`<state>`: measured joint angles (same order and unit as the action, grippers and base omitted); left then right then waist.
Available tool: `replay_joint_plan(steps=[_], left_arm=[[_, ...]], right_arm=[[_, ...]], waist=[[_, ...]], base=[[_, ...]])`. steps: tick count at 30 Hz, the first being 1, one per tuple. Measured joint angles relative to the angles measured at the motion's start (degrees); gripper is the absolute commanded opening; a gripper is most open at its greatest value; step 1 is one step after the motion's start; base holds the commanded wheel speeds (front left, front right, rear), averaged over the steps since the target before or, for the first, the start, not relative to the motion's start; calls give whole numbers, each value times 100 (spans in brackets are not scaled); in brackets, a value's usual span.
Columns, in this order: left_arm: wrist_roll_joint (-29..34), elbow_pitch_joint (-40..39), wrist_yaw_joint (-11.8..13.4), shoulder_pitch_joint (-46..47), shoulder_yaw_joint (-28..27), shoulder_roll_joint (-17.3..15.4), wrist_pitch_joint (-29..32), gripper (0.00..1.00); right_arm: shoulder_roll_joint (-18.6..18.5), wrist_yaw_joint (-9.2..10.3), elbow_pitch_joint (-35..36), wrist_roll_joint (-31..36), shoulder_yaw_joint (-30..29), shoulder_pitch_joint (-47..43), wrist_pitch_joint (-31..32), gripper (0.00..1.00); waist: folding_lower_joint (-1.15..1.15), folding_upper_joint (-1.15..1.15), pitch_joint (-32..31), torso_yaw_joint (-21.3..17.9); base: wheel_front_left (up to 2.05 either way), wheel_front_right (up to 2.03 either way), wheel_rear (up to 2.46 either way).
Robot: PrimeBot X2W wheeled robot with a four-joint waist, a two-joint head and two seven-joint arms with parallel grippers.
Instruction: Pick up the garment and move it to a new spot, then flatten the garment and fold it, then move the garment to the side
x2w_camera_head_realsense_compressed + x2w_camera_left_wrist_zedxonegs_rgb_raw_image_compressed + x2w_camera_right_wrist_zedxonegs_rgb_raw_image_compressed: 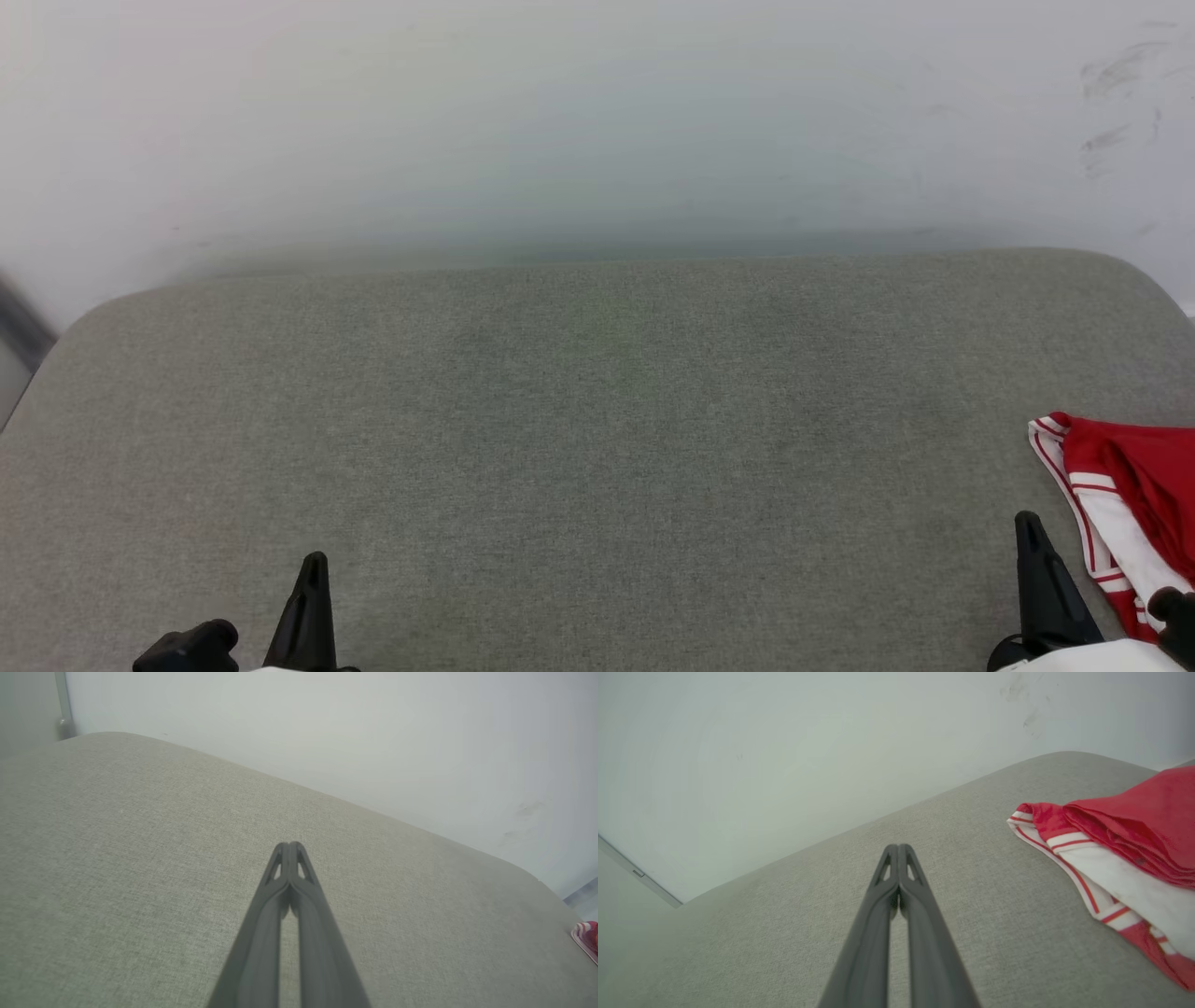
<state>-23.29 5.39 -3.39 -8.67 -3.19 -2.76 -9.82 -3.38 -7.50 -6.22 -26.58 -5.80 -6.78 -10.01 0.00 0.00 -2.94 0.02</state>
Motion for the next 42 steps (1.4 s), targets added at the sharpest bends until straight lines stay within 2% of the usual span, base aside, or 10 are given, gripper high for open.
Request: replay_joint_plan(steps=[19, 42], left_arm=[[-1775, 225, -93, 354, -88, 0, 416, 0], [-3500, 445, -201, 714, -163, 0, 818, 0]], right_arm=[[9, 0, -201, -1690, -20, 331, 428, 0], [19, 1, -394, -3320, -38, 634, 845, 0]], waist=[[1, 0, 55, 0], [0, 0, 121, -1]], base=[[0, 0, 0], [0, 0, 0]])
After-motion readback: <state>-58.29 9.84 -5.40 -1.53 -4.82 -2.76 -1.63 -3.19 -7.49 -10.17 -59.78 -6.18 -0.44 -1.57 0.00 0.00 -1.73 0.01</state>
